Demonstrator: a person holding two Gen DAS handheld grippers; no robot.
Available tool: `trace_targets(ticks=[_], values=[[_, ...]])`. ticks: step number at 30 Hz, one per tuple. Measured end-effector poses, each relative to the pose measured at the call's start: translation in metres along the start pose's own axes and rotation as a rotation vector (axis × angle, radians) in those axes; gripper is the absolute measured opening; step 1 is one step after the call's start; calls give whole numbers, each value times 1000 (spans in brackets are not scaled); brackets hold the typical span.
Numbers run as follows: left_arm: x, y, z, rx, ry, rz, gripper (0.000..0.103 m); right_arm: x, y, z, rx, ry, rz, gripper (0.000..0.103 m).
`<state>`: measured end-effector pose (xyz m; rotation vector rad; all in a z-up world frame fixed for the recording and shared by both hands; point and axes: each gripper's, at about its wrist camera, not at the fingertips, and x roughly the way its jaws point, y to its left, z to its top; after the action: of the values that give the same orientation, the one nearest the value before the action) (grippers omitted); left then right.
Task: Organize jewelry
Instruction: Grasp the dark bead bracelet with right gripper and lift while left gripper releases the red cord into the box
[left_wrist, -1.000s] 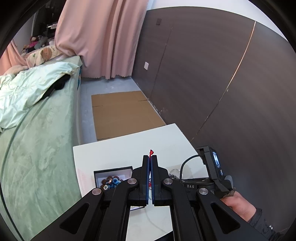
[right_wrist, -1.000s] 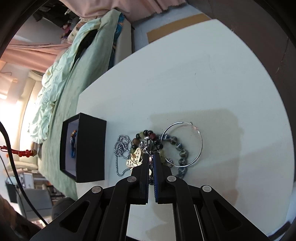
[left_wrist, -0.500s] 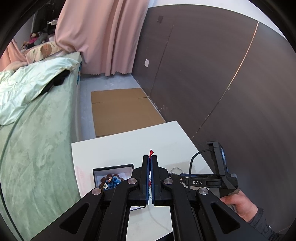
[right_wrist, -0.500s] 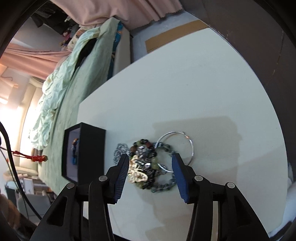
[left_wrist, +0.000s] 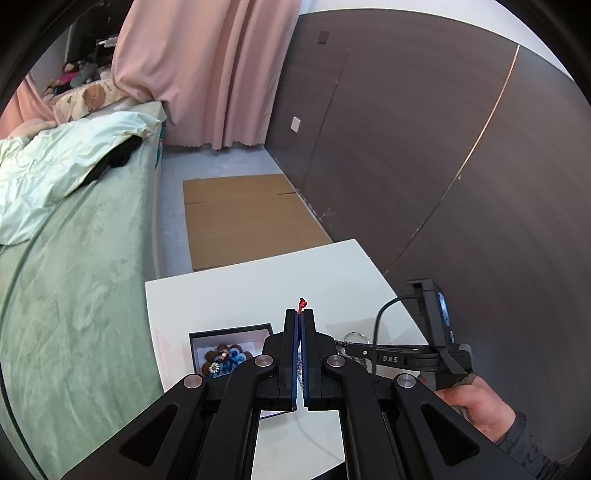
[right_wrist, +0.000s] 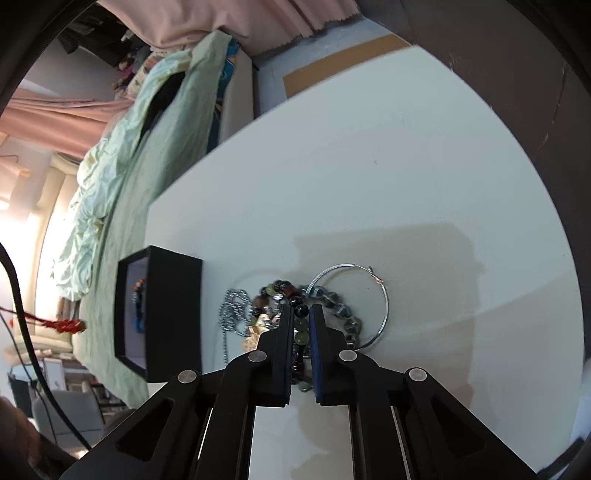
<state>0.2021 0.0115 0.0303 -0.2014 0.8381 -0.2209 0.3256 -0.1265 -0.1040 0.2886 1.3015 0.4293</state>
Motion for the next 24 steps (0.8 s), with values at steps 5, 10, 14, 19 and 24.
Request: trace_targets(ticks=[5,10,14,19,24], values=[[-2,0,0,4,-4,0,1,-14,10,-3,-24,-40,24,10],[-9,4,-1,-1,-19,6,1,-34,31,-10,-71,-84,92,9],[-11,9,-2,-14,-26,14,1,-48,50,-18,-100,-125,128,9],[-6,16,-6,-28,-15,14,1,-66,71,-26,-121,-181,201,9],[5,23,-12,-47,2,17,1,-78,92,-33,-158,-244,260,9]])
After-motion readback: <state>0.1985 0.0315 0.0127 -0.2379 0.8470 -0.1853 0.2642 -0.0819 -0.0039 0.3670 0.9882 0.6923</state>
